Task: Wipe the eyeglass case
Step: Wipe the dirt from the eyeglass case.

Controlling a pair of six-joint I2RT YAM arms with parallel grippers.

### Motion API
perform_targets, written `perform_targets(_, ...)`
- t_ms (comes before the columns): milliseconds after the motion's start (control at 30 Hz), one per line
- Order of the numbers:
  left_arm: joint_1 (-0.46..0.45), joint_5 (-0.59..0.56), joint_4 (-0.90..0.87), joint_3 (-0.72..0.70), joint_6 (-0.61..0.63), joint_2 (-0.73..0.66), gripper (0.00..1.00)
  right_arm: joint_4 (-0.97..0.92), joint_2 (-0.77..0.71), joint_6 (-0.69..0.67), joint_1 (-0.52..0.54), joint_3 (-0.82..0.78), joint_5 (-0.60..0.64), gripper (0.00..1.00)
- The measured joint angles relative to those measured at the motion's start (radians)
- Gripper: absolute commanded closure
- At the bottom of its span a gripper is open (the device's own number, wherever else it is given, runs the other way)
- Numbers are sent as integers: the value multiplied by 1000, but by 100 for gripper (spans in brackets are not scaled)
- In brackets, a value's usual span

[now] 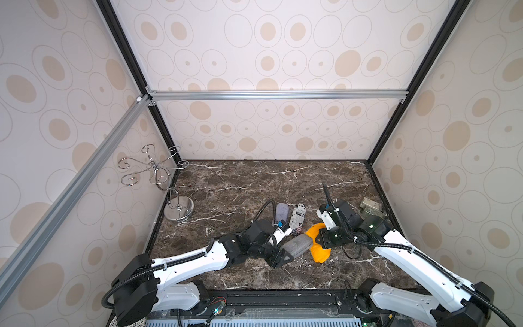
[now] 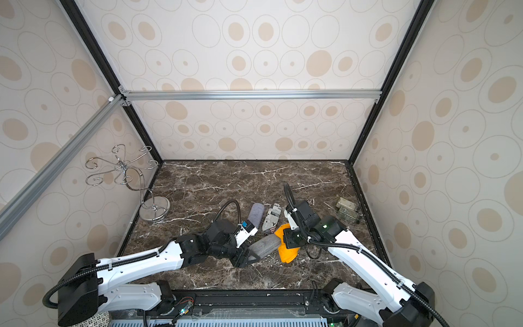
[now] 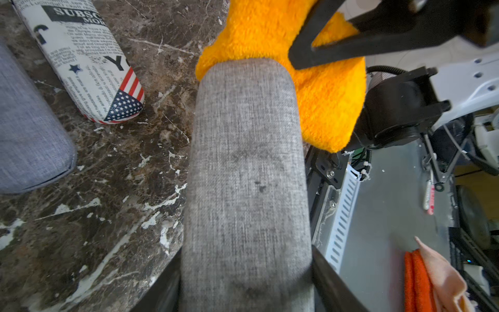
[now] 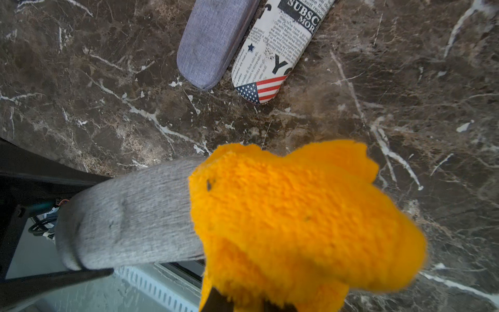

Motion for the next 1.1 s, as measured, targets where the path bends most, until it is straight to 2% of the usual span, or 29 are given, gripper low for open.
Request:
perform_targets(167, -58, -83, -13, 11, 45, 14, 59, -4, 13, -9, -1, 0, 0, 100)
perform_targets(333, -91, -143, -50, 11, 69, 13, 59, 9, 98, -27, -1, 5, -26, 100)
perform_targets(633, -112, -161, -89, 10, 103, 0, 62, 51, 204, -64, -1, 18, -50, 100)
perform_targets(800, -120, -195, -88, 10, 110, 1, 63, 72, 180, -60, -5, 5, -48, 100)
perform_targets(1100, -142, -217, -71, 35, 118, 48, 63, 57, 23, -32, -7, -85, -32, 100)
